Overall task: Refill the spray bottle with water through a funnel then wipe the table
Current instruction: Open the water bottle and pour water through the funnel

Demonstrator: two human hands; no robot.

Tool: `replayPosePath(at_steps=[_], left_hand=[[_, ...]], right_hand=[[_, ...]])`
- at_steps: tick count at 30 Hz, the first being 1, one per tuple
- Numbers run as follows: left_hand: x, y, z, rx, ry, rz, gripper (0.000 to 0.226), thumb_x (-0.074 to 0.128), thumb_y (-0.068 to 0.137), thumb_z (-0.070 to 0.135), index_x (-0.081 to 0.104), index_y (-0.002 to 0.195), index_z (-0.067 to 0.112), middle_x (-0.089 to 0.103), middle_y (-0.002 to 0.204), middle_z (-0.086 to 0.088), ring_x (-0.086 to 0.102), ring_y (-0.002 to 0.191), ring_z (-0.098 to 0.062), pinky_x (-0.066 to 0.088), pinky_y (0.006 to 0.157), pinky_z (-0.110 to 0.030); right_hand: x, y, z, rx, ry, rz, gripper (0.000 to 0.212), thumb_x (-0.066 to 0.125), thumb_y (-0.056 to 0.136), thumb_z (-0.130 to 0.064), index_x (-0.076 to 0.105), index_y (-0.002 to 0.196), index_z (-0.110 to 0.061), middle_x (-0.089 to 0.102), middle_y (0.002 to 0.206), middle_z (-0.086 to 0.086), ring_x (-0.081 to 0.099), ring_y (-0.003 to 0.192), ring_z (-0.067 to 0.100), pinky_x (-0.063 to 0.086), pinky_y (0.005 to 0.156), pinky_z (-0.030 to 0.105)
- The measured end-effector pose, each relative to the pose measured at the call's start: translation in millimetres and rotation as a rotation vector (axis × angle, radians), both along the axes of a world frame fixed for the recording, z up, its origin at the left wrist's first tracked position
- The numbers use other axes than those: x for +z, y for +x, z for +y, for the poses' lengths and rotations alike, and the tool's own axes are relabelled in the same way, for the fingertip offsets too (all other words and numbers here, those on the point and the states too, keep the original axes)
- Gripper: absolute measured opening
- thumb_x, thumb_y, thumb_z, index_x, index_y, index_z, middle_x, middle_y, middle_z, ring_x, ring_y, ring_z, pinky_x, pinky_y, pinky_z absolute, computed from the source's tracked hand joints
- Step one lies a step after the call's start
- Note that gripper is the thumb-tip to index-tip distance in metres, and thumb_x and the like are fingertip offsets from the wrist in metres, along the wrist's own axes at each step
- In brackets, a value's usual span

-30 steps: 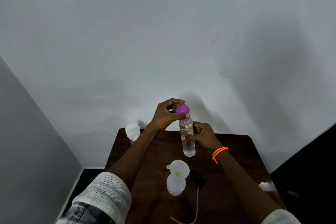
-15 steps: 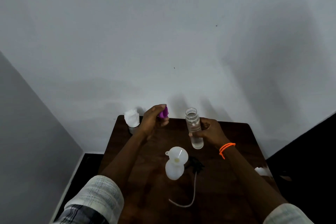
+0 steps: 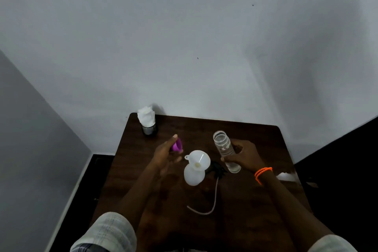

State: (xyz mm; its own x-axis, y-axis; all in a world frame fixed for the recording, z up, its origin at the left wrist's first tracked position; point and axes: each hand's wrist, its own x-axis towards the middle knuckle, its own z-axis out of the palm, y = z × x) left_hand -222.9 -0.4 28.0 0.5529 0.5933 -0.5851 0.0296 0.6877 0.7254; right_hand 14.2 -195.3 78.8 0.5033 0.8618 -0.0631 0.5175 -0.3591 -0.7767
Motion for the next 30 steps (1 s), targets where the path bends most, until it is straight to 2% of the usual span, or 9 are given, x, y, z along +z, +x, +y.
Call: replayPosePath(at_steps=[3, 8, 12, 17, 25, 28, 30], left_hand=[[-1, -5, -5, 0.025, -0.029, -0.031, 0.056, 0.075, 0.084, 0.047, 0.066, 0.123, 0.007, 0.068, 0.123, -0.024, 0.069, 0.105, -0.030, 0.055, 0.090, -0.044], [-2, -12, -9, 0.042, -0.127, -0.129, 0.061, 0.073, 0.085, 0.046, 0.059, 0.130, 0.008, 0.067, 0.127, -0.020, 0.068, 0.118, -0.032, 0.060, 0.090, -0.043], [-4, -11, -14, 0.039, -0.153, -0.166, 0.066, 0.075, 0.083, 0.045, 0.058, 0.132, 0.005, 0.066, 0.129, -0.024, 0.068, 0.117, -0.034, 0.062, 0.081, -0.043], [-8, -7, -15, 0.026, -0.136, -0.185, 0.070, 0.076, 0.081, 0.044, 0.056, 0.134, 0.003, 0.064, 0.130, -0.027, 0.068, 0.116, -0.037, 0.060, 0.090, -0.048], [-11, -10, -14, 0.029, -0.144, -0.191, 0.066, 0.075, 0.082, 0.043, 0.057, 0.133, 0.005, 0.064, 0.130, -0.026, 0.067, 0.118, -0.037, 0.059, 0.093, -0.048], [-11, -10, -15, 0.024, -0.142, -0.194, 0.063, 0.074, 0.083, 0.042, 0.057, 0.132, 0.005, 0.064, 0.129, -0.026, 0.067, 0.118, -0.037, 0.057, 0.095, -0.049], [-12, -10, -15, 0.032, -0.145, -0.197, 0.061, 0.074, 0.084, 0.041, 0.058, 0.131, 0.005, 0.064, 0.129, -0.026, 0.068, 0.116, -0.037, 0.057, 0.096, -0.050]], right_hand=[[-6, -2, -5, 0.026, -0.032, -0.038, 0.058, 0.097, 0.056, -0.018, 0.078, 0.111, -0.024, 0.078, 0.098, -0.015, 0.071, 0.092, -0.006, 0.051, 0.077, 0.009], [-13, -5, -9, 0.085, -0.081, -0.086, 0.064, 0.095, 0.057, -0.016, 0.075, 0.117, -0.025, 0.073, 0.099, -0.020, 0.066, 0.095, -0.016, 0.047, 0.080, 0.003], [-20, -7, -13, 0.098, -0.093, -0.094, 0.063, 0.094, 0.058, -0.016, 0.075, 0.117, -0.027, 0.075, 0.101, -0.020, 0.068, 0.095, -0.011, 0.054, 0.082, 0.012], [-23, -9, -15, 0.111, -0.090, -0.097, 0.061, 0.093, 0.057, -0.014, 0.075, 0.114, -0.028, 0.075, 0.098, -0.022, 0.070, 0.093, -0.008, 0.053, 0.080, 0.012], [-27, -7, -15, 0.160, -0.126, -0.157, 0.059, 0.093, 0.059, -0.022, 0.075, 0.115, -0.029, 0.076, 0.098, -0.016, 0.069, 0.093, -0.007, 0.056, 0.081, 0.019], [-27, -8, -15, 0.167, -0.151, -0.184, 0.057, 0.091, 0.062, -0.023, 0.075, 0.116, -0.029, 0.074, 0.095, -0.018, 0.067, 0.090, -0.011, 0.052, 0.076, 0.011], [-28, -9, -14, 0.171, -0.159, -0.213, 0.048, 0.090, 0.065, -0.030, 0.076, 0.111, -0.032, 0.075, 0.093, -0.017, 0.067, 0.087, -0.010, 0.051, 0.073, 0.013]])
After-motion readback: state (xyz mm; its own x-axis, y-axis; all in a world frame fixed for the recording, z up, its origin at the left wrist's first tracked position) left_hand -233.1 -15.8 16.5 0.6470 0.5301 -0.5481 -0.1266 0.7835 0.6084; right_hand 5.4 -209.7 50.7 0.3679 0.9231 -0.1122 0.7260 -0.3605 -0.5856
